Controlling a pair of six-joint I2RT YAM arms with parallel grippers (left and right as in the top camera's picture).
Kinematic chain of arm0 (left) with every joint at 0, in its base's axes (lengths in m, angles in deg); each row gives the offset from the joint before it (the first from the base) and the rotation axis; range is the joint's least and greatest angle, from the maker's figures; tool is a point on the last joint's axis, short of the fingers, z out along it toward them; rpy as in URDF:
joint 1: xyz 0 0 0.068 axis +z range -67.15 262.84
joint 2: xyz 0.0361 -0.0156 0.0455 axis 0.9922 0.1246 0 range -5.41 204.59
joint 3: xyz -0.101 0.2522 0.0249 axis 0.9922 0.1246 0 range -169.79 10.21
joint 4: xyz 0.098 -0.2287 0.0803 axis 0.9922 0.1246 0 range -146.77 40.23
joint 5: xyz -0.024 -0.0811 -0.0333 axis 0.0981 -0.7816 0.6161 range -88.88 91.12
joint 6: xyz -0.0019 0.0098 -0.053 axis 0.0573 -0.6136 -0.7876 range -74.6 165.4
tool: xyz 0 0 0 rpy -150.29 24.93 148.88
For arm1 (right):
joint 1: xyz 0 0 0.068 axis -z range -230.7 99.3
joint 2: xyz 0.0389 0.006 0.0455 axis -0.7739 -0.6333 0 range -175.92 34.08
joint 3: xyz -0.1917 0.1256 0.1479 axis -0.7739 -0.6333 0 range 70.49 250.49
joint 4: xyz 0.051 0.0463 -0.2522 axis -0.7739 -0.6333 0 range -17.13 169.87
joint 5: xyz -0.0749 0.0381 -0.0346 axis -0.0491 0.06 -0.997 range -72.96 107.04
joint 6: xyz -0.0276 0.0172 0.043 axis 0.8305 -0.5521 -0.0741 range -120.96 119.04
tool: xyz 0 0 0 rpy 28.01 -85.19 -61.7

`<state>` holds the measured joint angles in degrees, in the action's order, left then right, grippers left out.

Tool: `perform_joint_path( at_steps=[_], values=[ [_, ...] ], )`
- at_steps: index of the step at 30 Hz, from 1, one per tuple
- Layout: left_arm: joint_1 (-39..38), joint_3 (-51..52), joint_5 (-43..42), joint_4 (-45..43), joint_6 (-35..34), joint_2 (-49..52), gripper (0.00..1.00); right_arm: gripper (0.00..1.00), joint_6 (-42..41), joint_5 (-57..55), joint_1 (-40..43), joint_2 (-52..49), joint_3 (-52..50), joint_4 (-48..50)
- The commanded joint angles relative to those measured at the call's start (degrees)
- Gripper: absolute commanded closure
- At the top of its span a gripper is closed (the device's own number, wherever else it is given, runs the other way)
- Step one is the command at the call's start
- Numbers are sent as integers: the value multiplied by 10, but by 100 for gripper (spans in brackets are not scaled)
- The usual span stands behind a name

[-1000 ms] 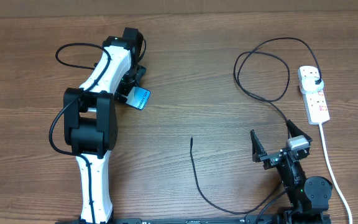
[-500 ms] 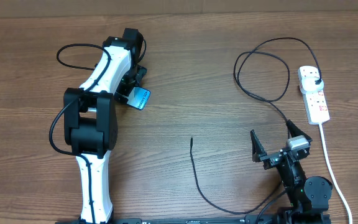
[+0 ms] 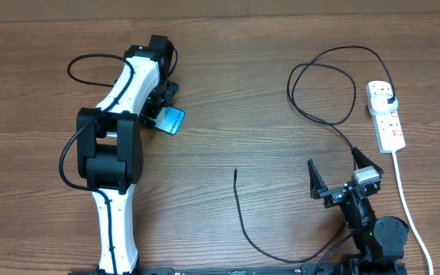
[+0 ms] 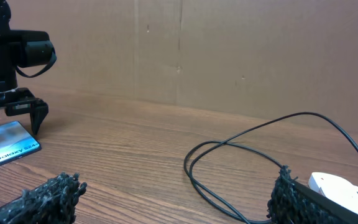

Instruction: Plug charger to phone and switch on socket

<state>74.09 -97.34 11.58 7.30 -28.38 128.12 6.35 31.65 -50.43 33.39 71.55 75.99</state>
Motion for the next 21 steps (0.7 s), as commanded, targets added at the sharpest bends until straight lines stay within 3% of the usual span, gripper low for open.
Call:
perform_joint_path(
  at_steps=[1,10,21],
  values=[
    [10,7,-18,4,-8,12,0,0,1,-2,-3,5,-6,4],
    [12,39,-45,-11,-8,12,0,0,1,-2,-3,5,-6,4],
    [12,109,-108,-93,20,12,0,0,1,-2,-3,5,-6,4]
  ],
)
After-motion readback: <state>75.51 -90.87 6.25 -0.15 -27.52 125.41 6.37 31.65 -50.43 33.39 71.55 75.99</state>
